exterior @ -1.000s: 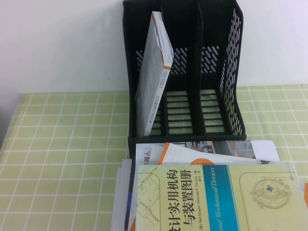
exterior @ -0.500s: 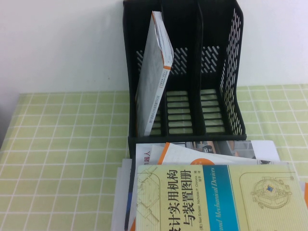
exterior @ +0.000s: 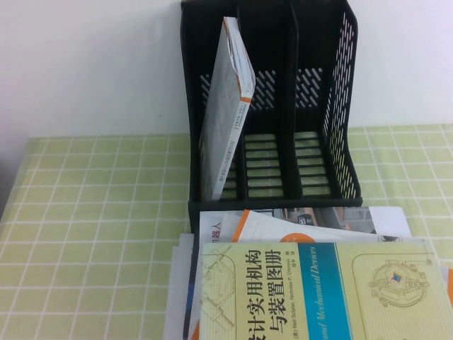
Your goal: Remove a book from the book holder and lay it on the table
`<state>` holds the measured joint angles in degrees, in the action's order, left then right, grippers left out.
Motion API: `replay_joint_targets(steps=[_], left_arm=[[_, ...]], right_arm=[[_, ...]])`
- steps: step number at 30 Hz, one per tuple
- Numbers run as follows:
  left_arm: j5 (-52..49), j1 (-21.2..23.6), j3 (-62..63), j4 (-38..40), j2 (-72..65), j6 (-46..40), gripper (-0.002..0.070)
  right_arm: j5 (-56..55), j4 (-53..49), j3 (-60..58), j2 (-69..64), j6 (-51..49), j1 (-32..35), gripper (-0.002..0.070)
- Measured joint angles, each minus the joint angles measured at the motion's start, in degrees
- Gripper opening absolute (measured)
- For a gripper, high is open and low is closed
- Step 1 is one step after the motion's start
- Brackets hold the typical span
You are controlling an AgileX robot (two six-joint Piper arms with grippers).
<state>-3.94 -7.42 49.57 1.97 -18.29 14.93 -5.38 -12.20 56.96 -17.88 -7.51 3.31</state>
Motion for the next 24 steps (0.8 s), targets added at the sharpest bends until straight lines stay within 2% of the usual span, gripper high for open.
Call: replay_joint_targets(steps=[4, 12, 19, 24], left_arm=[[-8.39, -3.62, 0.03, -1.46, -5.62, -1.68, -0.0004], [-31.20, -5.74, 0.03, -2.46, -14.40, -2.89, -0.0004], [-34.43, -5.74, -0.16, -0.18, -17.60, -2.89, -0.0004], [-31.89, -5.74, -0.39, 5.45, -18.95, -2.89, -0.0004]], right_arm=[[11.39, -0.53, 5.49, -6.89, 7.09, -1.08, -0.0002], [40.54, 0.23, 6.03, -11.30, 7.51, -1.75, -0.0001], [45.56, 5.23, 6.03, -10.31, 3.23, -2.98, -0.0002], [45.70, 6.99, 4.47, -10.12, 3.09, -7.50, -0.0002]])
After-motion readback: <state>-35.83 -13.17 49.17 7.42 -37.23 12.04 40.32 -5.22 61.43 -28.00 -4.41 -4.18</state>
